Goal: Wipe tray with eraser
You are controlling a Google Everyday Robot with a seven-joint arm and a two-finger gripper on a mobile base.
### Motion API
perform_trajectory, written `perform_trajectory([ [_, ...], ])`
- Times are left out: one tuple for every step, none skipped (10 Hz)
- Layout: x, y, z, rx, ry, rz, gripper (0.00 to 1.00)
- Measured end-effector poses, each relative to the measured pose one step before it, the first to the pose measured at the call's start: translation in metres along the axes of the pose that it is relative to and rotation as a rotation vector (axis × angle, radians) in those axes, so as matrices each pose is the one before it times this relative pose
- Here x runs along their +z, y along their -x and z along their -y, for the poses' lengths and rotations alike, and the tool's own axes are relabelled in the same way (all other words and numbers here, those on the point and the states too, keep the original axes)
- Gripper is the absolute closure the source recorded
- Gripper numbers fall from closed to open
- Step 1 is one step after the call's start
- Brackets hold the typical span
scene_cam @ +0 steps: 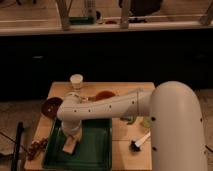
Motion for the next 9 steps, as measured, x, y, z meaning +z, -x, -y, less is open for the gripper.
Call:
perform_trajectory([
  [0.00152, 0.00372, -0.00659, -0.00152, 0.00674, 0.00855, 1.0],
  [-0.00044, -0.00105, -0.01667, 0.01478, 0.0094, 0.00464, 1.0],
  [-0.00176, -0.00296, -0.01279, 0.01454, 0.00521, -0.00012, 1.0],
  [-0.00272, -0.00575, -0.01766, 0.02397, 0.00586, -0.00407, 1.0],
  [-0.00432, -0.00847, -0.01257, 0.02622, -0.00058, -0.01119, 1.0],
  [-0.00343, -0.00982, -0.00654, 0.02255, -0.00136, -0.012, 1.0],
  [-0.00248, -0.00947, -0.0013, 0.01038, -0.00253, -0.0114, 1.0],
  [-0.00229, -0.00759, 0.00275, 0.00307, -0.00301, -0.01116, 1.0],
  [-0.00073, -0.0064, 0.01033, -0.00531, -0.00865, -0.00963, 1.0],
])
